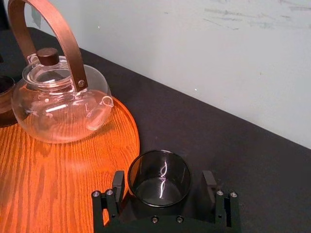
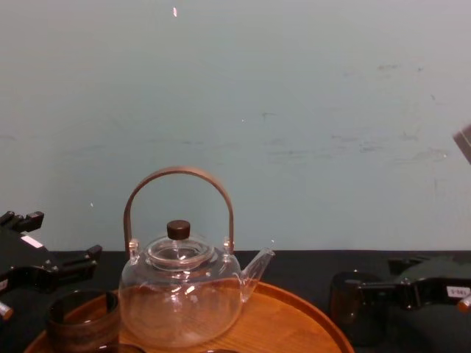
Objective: Pick up the glass from the table and place it on the tray.
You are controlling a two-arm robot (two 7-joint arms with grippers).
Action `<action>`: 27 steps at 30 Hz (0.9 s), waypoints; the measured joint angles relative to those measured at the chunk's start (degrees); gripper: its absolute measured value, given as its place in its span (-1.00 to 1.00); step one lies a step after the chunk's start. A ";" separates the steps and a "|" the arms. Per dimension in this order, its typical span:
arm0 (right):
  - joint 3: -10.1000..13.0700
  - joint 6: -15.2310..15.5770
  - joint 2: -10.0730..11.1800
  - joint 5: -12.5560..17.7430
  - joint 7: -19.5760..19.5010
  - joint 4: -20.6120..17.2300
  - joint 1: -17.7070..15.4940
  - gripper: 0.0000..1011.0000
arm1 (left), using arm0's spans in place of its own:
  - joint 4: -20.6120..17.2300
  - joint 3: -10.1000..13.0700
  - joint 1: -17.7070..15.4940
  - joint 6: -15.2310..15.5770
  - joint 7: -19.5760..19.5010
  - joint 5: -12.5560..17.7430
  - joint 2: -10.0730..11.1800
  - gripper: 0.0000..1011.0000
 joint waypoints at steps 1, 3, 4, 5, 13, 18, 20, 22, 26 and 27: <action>-0.05 -0.04 -0.05 0.00 0.04 0.14 0.07 0.98 | 0.00 0.00 0.00 0.00 0.00 0.00 0.00 0.98; -0.18 -0.16 -0.17 0.03 0.16 0.60 0.30 0.98 | 0.00 0.00 0.00 0.00 0.00 0.00 0.00 0.98; -0.23 -0.21 -0.21 0.03 0.21 0.76 0.38 0.98 | 0.00 0.00 0.00 0.00 0.00 0.00 0.00 0.98; -0.28 -0.25 -0.25 0.03 0.25 0.91 0.46 0.98 | 0.00 0.00 0.00 0.00 0.00 0.00 0.00 0.98; -0.75 -0.55 -0.70 0.03 0.63 2.47 1.29 0.98 | 0.00 0.00 0.00 0.00 0.00 0.00 0.00 0.98; -0.95 -0.86 -0.93 0.04 0.87 3.36 1.67 0.98 | 0.00 0.00 0.00 0.00 0.00 0.00 0.00 0.98; -1.02 -1.02 -1.03 0.05 0.98 3.78 1.85 0.98 | 0.00 0.00 0.00 0.00 0.00 0.00 0.00 0.98; -1.10 -1.12 -1.12 0.07 1.08 4.16 2.01 0.98 | 0.00 0.00 0.00 0.00 0.00 0.00 0.00 0.98; -1.18 -1.32 -1.25 0.09 1.22 4.76 2.25 0.98 | 0.00 0.00 0.00 0.00 0.00 0.00 0.00 0.98; -1.20 -1.35 -1.30 0.10 1.23 4.90 2.30 0.98 | 0.00 0.00 0.00 0.00 0.00 0.00 0.00 0.98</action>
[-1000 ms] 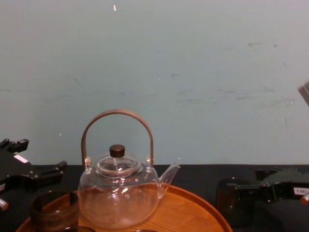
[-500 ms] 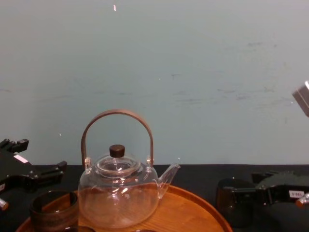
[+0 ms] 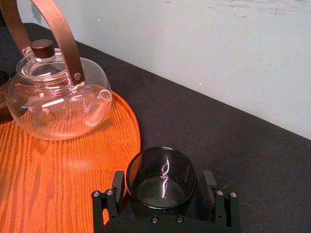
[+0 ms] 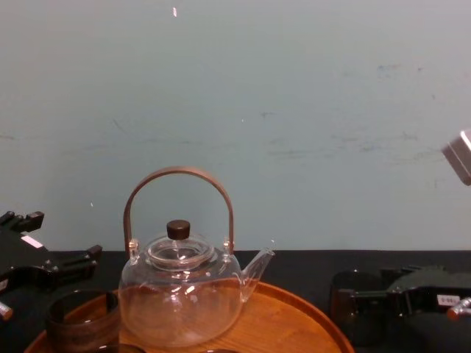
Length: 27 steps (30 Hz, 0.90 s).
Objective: Pick up the glass from the table and place it on the tray.
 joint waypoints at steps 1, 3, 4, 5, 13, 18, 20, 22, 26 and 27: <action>-0.04 -0.06 -0.09 0.01 0.03 0.21 0.11 0.98 | 0.00 0.00 0.00 0.00 0.00 0.00 0.00 0.98; -0.09 -0.13 -0.17 0.02 0.09 0.41 0.20 0.98 | -0.01 0.00 0.00 0.00 0.00 0.00 0.00 0.98; -0.12 -0.16 -0.21 0.02 0.12 0.53 0.25 0.98 | 0.00 0.00 0.00 0.00 0.00 0.00 0.00 0.98; -0.16 -0.25 -0.26 0.02 0.18 0.76 0.38 0.98 | 0.00 0.00 0.00 0.00 0.00 0.00 0.00 0.98; -0.45 -0.49 -0.64 -0.07 0.26 1.92 1.00 0.98 | 0.00 0.00 0.00 0.00 0.00 0.00 0.00 0.98; -0.56 -0.71 -0.86 -0.12 0.61 2.73 1.44 0.98 | 0.00 0.00 0.00 0.00 0.00 0.00 0.00 0.98; -0.61 -0.80 -0.91 -0.13 0.71 2.99 1.57 0.98 | 0.00 0.00 0.00 0.00 0.00 0.00 0.00 0.98; -0.69 -0.96 -1.02 -0.17 0.85 3.47 1.86 0.98 | 0.00 0.00 0.00 0.00 0.00 0.00 0.00 0.98; -0.82 -1.15 -1.13 -0.28 1.03 4.02 2.10 0.98 | 0.00 0.00 0.00 0.00 0.00 0.00 0.00 0.98; -0.85 -1.18 -1.15 -0.32 1.05 4.13 2.15 0.98 | 0.00 0.00 0.00 0.00 0.00 0.00 0.00 0.98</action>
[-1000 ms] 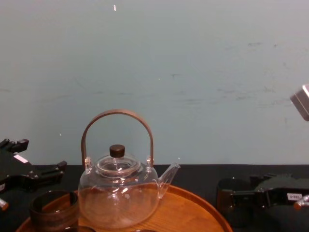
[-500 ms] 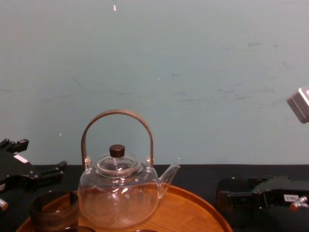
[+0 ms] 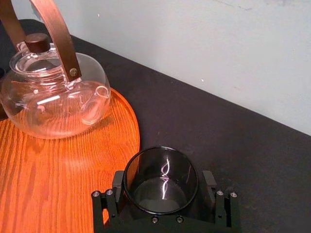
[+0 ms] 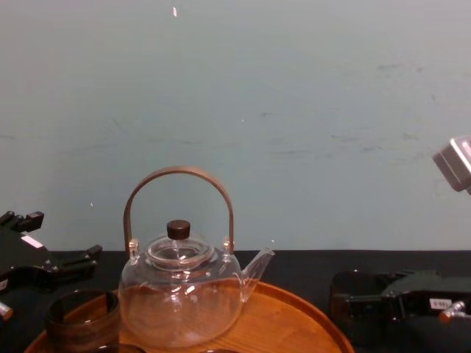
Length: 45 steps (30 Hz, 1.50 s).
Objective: Pick up the glass from the table and place it on the tray.
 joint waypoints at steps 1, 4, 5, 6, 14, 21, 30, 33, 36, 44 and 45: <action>-0.08 -0.06 -0.05 -0.10 0.02 0.14 0.06 0.98 | 0.00 0.00 0.00 0.00 0.00 0.00 0.00 0.98; -0.24 -0.14 -0.11 -0.30 0.04 0.34 0.14 0.98 | 0.00 0.00 0.00 0.00 0.00 0.00 0.00 0.98; -0.29 -0.15 -0.14 -0.35 0.05 0.39 0.18 0.98 | 0.00 0.00 0.00 0.00 0.00 0.00 0.00 0.98; -0.34 -0.17 -0.16 -0.40 0.06 0.43 0.21 0.98 | 0.00 0.00 0.00 0.00 0.00 0.00 0.00 0.98; -0.34 -0.18 -0.17 -0.46 0.07 0.44 0.23 0.98 | 0.00 0.00 0.00 0.00 0.00 0.00 0.00 0.98; -0.29 -0.18 -0.14 -0.46 0.06 0.40 0.23 0.80 | 0.00 0.00 0.00 0.00 0.00 0.00 0.00 0.98; -0.24 -0.16 -0.11 -0.44 0.04 0.36 0.19 0.78 | 0.00 0.00 0.00 0.00 0.00 0.00 0.00 0.98; -0.23 -0.15 -0.10 -0.43 0.03 0.35 0.17 0.78 | 0.00 0.00 0.00 0.00 0.00 0.00 0.00 0.98; -0.22 -0.14 -0.10 -0.42 0.02 0.33 0.16 0.78 | 0.00 0.00 0.00 0.00 0.00 0.00 0.00 0.98; -0.01 -1.12 0.17 -0.42 -0.04 -0.74 -0.54 0.79 | 0.00 0.00 0.00 0.00 0.00 0.00 0.00 0.98; -0.01 -1.12 0.17 -0.42 -0.04 -0.74 -0.54 0.78 | 0.00 0.00 0.00 0.00 0.00 0.00 0.00 0.98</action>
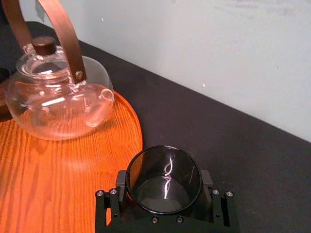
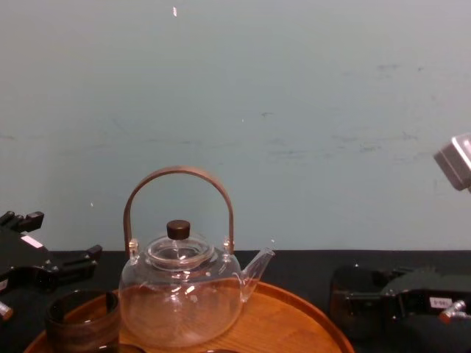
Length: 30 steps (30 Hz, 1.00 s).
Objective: Pick up the glass from the table and place it on the tray.
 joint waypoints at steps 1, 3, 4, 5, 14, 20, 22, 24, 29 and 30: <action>0.02 -0.14 0.10 -0.02 -0.07 -0.37 -0.18 0.78 | 0.00 0.00 0.00 0.00 0.00 0.00 0.00 0.98; 0.02 -0.50 0.44 -0.30 -0.38 -1.66 -0.74 0.78 | 0.00 0.00 0.00 0.00 0.00 0.00 0.00 0.98; 0.02 -0.58 0.55 -0.44 -0.52 -2.07 -0.93 0.78 | 0.00 0.00 0.00 0.00 0.00 0.00 0.00 0.98; 0.00 -0.68 0.76 -0.70 -0.70 -3.15 -1.31 0.78 | 0.00 0.00 0.00 0.00 0.00 0.00 0.00 0.98; -0.92 -0.94 1.33 -1.54 -0.51 -8.14 -3.03 0.78 | 0.00 0.00 0.00 0.00 0.00 0.00 0.00 0.98; -2.02 -1.13 1.02 -1.84 0.57 -8.82 -2.87 0.78 | 0.00 0.00 0.00 0.00 0.00 0.00 0.00 0.98; -2.51 -1.26 0.70 -1.91 1.03 -8.50 -2.43 0.78 | 0.00 0.00 0.00 0.00 0.00 0.00 0.00 0.98; -3.03 -1.48 0.30 -1.97 1.53 -7.62 -1.80 0.78 | 0.00 0.00 0.00 0.00 0.00 0.00 0.00 0.98; -3.80 -2.01 -0.60 -1.89 2.58 -5.53 -0.58 0.78 | 0.00 0.00 0.00 0.00 0.00 0.00 0.00 0.98; -4.02 -2.17 -0.90 -1.78 2.87 -4.82 -0.19 0.78 | 0.00 0.00 0.00 0.00 0.00 0.00 0.00 0.98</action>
